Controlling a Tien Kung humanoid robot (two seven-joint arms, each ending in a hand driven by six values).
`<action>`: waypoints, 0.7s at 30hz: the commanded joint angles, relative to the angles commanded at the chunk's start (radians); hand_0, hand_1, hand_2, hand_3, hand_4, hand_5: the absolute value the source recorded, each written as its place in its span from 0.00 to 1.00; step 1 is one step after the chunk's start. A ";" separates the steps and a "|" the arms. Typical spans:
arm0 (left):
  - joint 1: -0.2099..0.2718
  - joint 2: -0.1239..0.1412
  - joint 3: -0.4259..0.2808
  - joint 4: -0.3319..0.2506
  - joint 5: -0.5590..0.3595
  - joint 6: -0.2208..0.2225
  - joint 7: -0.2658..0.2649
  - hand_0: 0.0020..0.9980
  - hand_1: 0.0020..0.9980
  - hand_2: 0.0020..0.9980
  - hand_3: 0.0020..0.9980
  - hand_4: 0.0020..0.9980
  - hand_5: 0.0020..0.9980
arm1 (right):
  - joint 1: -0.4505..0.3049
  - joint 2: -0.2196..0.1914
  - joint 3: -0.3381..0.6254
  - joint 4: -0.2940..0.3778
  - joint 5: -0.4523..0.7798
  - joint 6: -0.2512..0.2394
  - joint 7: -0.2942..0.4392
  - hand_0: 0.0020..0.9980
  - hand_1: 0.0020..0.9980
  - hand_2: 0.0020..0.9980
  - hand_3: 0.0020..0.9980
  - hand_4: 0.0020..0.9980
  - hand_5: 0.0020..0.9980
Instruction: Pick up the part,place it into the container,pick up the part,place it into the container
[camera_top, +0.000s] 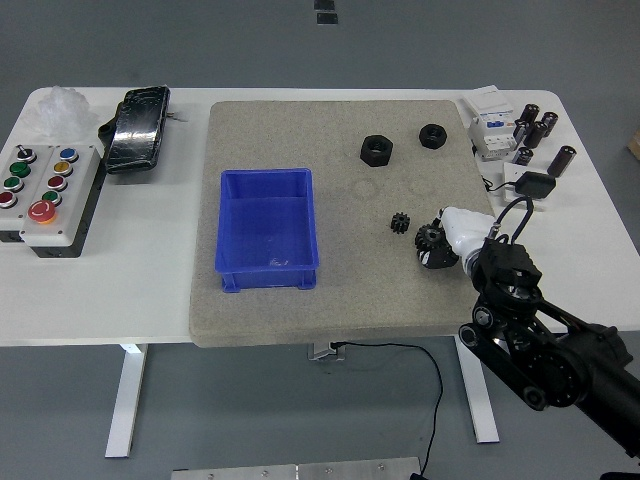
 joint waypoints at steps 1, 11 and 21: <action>0.000 0.000 0.000 0.000 0.000 0.000 0.000 0.61 0.54 0.56 0.62 0.61 0.35 | 0.002 -0.001 -0.003 0.004 -0.004 -0.006 0.000 0.21 0.46 0.42 0.49 0.20 0.06; 0.001 0.002 -0.002 0.000 0.002 0.001 0.004 0.61 0.54 0.56 0.62 0.61 0.35 | 0.109 0.012 -0.134 0.088 -0.054 -0.141 0.000 0.21 0.44 0.35 0.44 0.17 0.00; 0.001 0.003 -0.001 0.000 0.001 0.001 0.009 0.61 0.54 0.56 0.62 0.61 0.35 | 0.244 0.113 -0.365 0.063 0.049 -0.328 0.061 0.48 0.61 0.60 0.57 0.24 0.01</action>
